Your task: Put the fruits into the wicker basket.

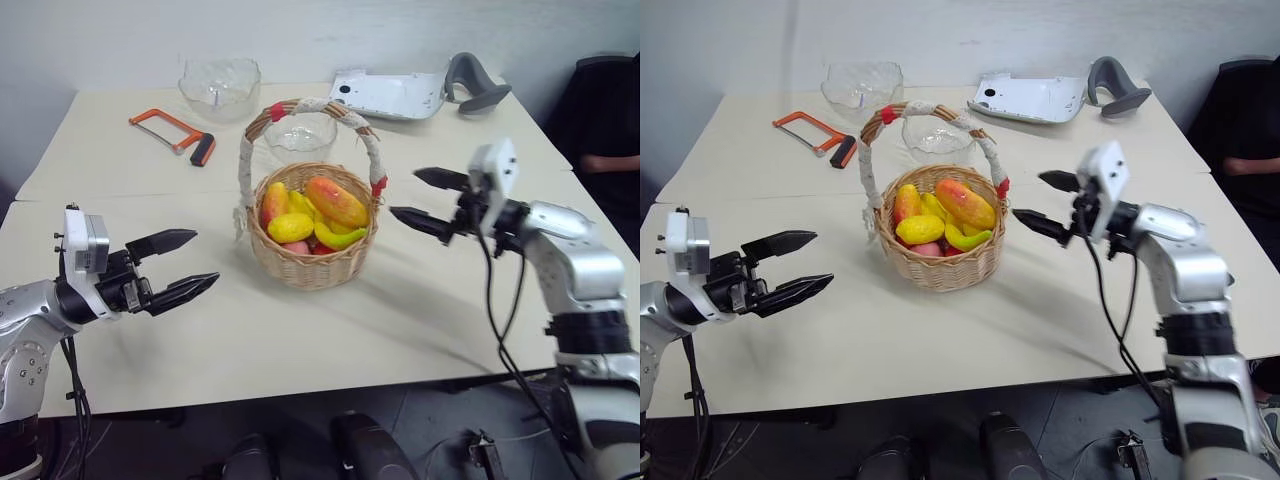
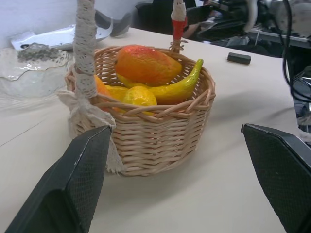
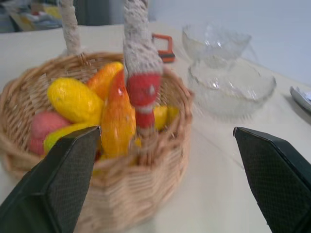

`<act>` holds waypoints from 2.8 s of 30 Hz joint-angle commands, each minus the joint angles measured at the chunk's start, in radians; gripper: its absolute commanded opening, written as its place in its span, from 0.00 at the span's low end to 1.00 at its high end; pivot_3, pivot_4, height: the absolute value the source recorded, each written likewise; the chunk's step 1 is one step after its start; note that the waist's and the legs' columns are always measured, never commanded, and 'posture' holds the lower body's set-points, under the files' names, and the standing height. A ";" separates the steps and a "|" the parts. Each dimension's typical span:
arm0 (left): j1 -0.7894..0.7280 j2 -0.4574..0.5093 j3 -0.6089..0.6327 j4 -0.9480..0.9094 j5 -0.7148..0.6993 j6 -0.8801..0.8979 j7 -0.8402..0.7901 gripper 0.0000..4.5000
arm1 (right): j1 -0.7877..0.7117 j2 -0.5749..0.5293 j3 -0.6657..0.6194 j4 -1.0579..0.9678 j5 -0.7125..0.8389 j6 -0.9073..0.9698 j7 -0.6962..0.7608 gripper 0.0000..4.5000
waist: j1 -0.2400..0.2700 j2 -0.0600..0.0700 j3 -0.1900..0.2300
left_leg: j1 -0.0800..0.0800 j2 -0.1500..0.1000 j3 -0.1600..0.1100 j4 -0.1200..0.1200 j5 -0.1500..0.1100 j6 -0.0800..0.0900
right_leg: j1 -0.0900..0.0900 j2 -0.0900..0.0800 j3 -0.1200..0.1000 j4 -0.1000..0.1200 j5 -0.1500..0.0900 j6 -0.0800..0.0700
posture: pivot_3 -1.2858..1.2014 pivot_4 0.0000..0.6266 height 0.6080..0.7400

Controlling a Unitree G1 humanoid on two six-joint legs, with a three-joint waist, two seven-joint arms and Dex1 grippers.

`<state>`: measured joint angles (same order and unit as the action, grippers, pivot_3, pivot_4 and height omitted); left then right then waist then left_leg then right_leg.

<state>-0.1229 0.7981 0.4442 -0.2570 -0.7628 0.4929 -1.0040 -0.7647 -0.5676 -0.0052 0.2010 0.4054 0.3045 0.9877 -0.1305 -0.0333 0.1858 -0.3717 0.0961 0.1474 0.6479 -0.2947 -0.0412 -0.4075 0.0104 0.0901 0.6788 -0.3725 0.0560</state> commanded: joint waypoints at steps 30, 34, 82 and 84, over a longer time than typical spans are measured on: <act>-0.305 -0.091 -0.219 0.158 0.025 -0.029 -0.076 1.00 | 0.465 -0.170 -0.771 -0.338 0.279 0.271 -0.429 0.03 | 0.046 0.000 0.000 | -0.002 -0.003 0.000 0.003 0.000 0.001 | 0.000 -0.001 0.001 0.000 0.001 0.001 | 0.52 0.24 1.00; -0.397 -0.140 -0.269 0.170 0.036 -0.034 -0.077 1.00 | 0.448 -0.178 -0.707 -0.181 0.115 0.120 -0.508 0.03 | 0.042 0.001 0.000 | -0.002 -0.004 0.001 0.003 0.001 0.002 | 0.000 -0.002 0.002 0.000 0.001 0.002 | 0.52 0.24 1.00; 0.181 -0.063 -0.165 0.155 0.373 -0.408 -0.011 1.00 | 0.805 -0.128 -0.227 -0.282 -0.012 -0.421 0.207 1.00 | 0.020 0.004 0.000 | 0.018 -0.001 -0.001 -0.001 -0.003 0.002 | 0.020 0.002 0.006 -0.006 0.001 0.003 | 0.52 0.24 1.00; 0.177 -0.083 -0.174 0.146 0.387 -0.425 0.014 1.00 | 0.739 -0.085 -0.158 -0.230 -0.064 -0.472 0.199 1.00 | 0.022 0.004 0.000 | 0.017 -0.001 -0.001 0.000 -0.003 0.002 | 0.019 0.002 0.006 -0.006 0.001 0.003 | 0.52 0.24 1.00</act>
<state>0.0543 0.7229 0.2679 -0.0753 -0.3951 0.1051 -1.0209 0.0319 -0.6686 -0.2061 -0.0489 0.3864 -0.0996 1.2017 -0.1090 -0.0291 0.1857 -0.3547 0.0940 0.1469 0.6476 -0.2979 -0.0383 -0.3886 0.0112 0.0964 0.6733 -0.3711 0.0589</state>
